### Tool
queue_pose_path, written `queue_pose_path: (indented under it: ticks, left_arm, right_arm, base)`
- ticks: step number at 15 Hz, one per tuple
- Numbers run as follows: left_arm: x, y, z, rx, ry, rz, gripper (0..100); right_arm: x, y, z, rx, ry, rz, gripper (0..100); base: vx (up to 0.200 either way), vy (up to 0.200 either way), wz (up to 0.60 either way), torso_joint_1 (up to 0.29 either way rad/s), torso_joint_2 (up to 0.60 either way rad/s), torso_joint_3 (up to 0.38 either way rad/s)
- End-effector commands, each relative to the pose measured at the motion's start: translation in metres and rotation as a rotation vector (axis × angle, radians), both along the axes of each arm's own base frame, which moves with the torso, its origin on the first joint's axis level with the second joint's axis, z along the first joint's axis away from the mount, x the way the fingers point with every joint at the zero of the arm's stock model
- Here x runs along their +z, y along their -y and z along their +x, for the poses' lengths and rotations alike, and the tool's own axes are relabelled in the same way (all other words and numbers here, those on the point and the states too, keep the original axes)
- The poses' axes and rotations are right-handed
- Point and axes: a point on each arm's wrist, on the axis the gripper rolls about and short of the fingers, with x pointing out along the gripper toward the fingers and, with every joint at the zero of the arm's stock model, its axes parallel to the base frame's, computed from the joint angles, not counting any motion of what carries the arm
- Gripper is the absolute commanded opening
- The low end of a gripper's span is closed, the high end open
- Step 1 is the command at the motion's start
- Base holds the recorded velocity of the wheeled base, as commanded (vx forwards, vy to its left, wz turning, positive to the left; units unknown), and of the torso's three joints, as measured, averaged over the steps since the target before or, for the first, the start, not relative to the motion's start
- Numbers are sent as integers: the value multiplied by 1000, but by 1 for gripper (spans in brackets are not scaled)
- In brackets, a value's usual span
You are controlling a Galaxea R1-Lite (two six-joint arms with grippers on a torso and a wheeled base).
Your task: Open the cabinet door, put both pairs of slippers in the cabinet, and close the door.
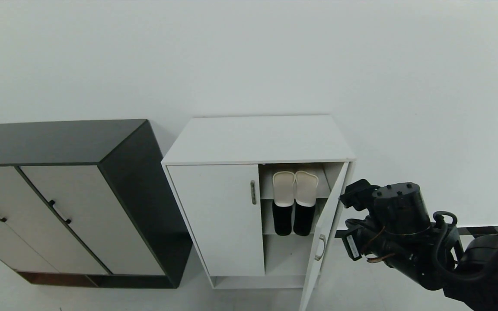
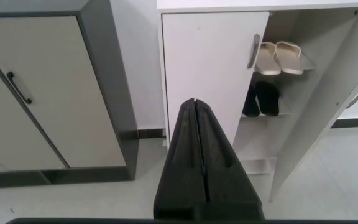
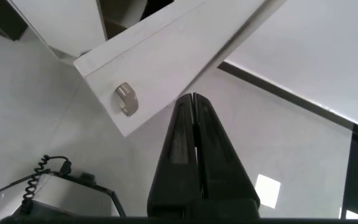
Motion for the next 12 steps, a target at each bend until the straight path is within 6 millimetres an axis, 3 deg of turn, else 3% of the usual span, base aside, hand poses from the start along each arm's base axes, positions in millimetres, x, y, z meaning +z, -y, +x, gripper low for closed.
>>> queue_pose_path:
  ticks: [1, 6, 12]
  left_arm:
    - [0, 0, 0, 0, -2, 0, 0]
    - [0, 0, 0, 0, -1, 0, 0]
    - [0, 0, 0, 0, -1, 0, 0]
  right_arm:
    - [-2, 0, 0, 1, -7, -6, 0]
    - [-5, 0, -6, 14, -18, -19, 0]
    - [-17, -12, 4, 32, -37, 13, 0]
  base:
    - [200, 0, 0, -12, -2, 12]
    - [0, 0, 0, 0, 0, 0]
    - [0, 0, 0, 0, 0, 0]
